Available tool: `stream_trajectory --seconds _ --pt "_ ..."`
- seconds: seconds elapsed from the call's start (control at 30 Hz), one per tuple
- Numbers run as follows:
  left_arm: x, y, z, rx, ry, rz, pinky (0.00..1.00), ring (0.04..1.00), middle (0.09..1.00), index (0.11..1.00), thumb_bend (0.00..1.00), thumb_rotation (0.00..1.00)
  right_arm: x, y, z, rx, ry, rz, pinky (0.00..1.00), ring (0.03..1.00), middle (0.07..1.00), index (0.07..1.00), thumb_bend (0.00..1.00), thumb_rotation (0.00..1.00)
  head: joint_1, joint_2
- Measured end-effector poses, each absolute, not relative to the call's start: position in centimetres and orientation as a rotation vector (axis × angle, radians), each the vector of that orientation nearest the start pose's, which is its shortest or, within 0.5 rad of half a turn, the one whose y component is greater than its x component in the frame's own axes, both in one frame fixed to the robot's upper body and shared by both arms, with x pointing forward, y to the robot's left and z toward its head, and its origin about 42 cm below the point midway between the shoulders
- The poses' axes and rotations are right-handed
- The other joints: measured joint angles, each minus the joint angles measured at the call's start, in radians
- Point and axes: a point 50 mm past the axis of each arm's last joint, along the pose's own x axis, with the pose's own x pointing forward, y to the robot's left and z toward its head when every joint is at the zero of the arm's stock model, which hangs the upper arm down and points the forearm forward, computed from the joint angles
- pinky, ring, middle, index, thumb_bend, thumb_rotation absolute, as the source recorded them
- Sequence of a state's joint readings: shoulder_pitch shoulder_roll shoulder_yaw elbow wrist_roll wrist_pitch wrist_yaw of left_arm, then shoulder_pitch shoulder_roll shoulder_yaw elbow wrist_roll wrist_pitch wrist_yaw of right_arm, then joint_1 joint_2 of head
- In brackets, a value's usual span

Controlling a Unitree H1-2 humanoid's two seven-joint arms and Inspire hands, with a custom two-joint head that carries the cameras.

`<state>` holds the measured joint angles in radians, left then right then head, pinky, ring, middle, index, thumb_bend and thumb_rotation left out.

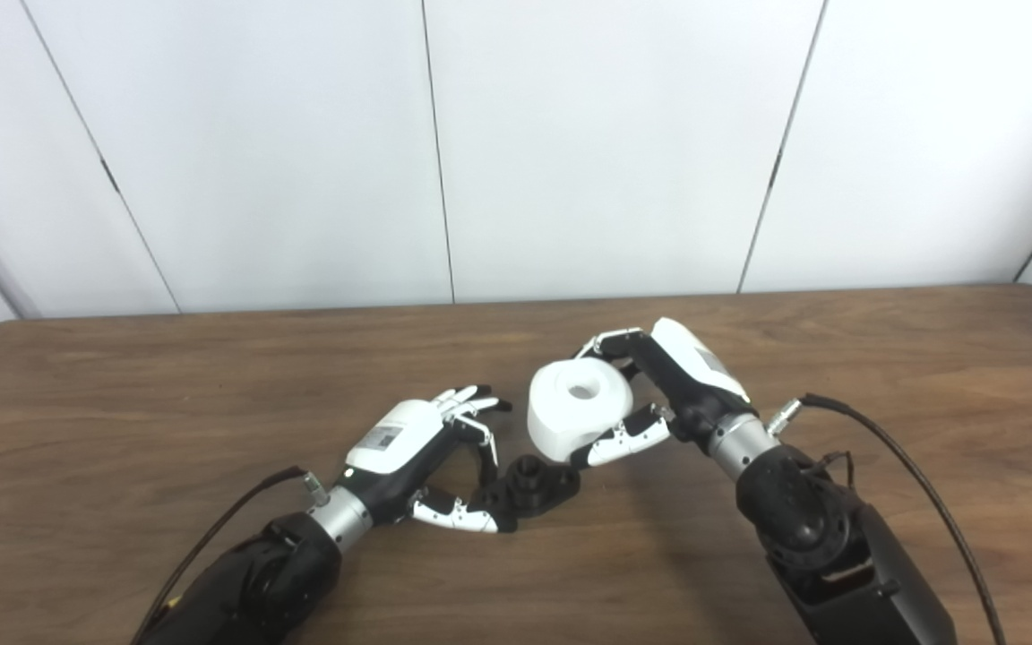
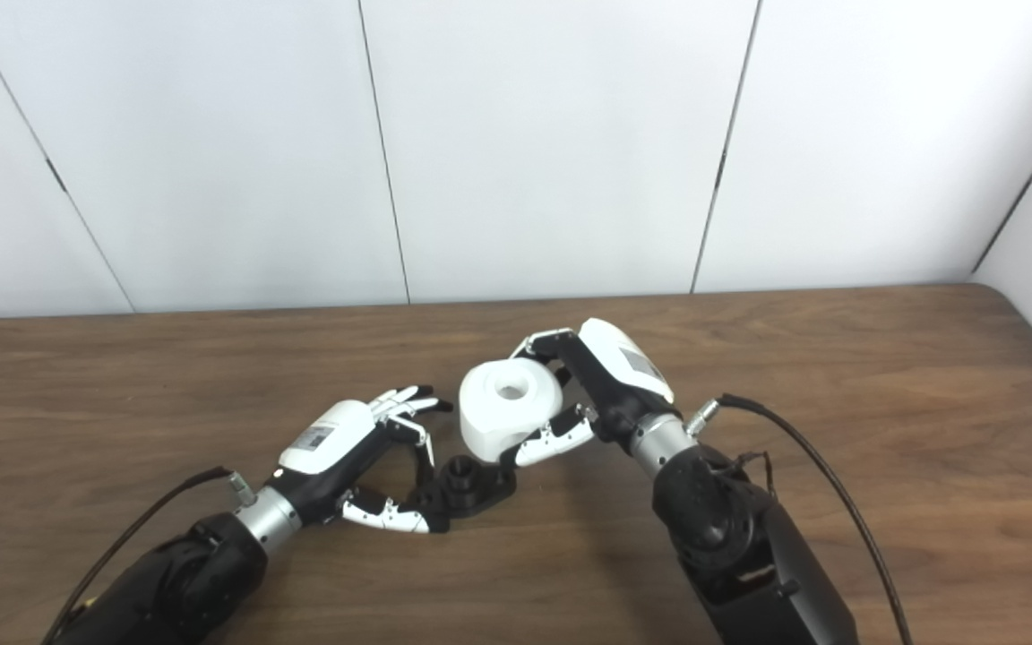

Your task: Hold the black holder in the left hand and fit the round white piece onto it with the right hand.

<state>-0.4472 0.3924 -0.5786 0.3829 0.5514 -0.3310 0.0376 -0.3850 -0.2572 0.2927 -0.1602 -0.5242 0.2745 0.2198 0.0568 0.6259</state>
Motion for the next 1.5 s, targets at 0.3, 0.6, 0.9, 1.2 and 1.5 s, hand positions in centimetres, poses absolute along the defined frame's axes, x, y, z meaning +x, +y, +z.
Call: stream_trajectory --seconds 0.3,0.6,0.9,1.2,1.5 --pt "38.6 19.3 11.8 1.048 -0.404 -0.648 0.98 0.969 0.901 0.485 0.52 0.06 37.0 -17.2 23.3 -0.833 -0.266 0.354 0.60 0.731 0.720 0.480 0.52 0.13 -0.003 0.008" --pt "38.7 19.3 11.9 1.049 -0.405 -0.649 0.99 0.972 0.906 0.485 0.52 0.06 37.0 -16.3 24.3 -0.836 -0.293 0.382 0.63 0.753 0.737 0.481 0.52 0.14 -0.005 0.011" --pt "38.8 19.2 11.9 1.052 -0.404 -0.652 0.99 0.980 0.910 0.485 0.52 0.06 36.4 -15.3 23.9 -0.880 -0.295 0.436 0.63 0.732 0.737 0.480 0.52 0.13 -0.005 0.015" --pt "38.7 19.1 12.3 1.064 -0.388 -0.652 0.99 0.976 0.907 0.485 0.52 0.06 36.6 -15.1 22.9 -0.898 -0.270 0.461 0.65 0.740 0.742 0.480 0.52 0.13 0.000 0.023" --pt "38.7 19.2 12.4 1.072 -0.381 -0.658 1.00 0.984 0.911 0.485 0.52 0.06 36.6 -15.3 22.7 -0.916 -0.309 0.488 0.68 0.745 0.742 0.479 0.52 0.13 -0.002 0.034"
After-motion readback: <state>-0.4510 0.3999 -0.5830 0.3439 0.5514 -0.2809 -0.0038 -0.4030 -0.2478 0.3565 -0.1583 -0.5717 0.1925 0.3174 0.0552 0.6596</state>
